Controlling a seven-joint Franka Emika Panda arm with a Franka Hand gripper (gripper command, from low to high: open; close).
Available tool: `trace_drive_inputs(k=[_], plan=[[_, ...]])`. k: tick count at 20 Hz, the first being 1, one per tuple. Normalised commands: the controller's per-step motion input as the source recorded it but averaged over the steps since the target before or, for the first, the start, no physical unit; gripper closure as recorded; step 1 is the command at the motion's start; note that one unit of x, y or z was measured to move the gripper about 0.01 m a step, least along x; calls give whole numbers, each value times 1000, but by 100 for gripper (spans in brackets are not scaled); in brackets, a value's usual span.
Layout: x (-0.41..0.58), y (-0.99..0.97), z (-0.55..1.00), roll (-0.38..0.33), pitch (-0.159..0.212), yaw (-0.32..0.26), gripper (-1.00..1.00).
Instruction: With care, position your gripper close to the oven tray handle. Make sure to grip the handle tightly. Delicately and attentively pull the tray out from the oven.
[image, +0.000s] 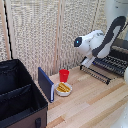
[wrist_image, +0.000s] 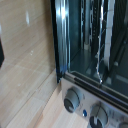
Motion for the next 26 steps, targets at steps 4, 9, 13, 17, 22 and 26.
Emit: trace_drive_inputs(k=[4,9,13,17,22,26], plan=[[32,-576,-131,-96,7,50,-100],[0,-594,-6,-61,0,45,-100],[0,-544,12,-44,0,23,-100],[-13,-490,14,-20,0,0,-100],[-21,-479,26,-5,0,0,-100],[0,-370,4,4,0,0,-100]])
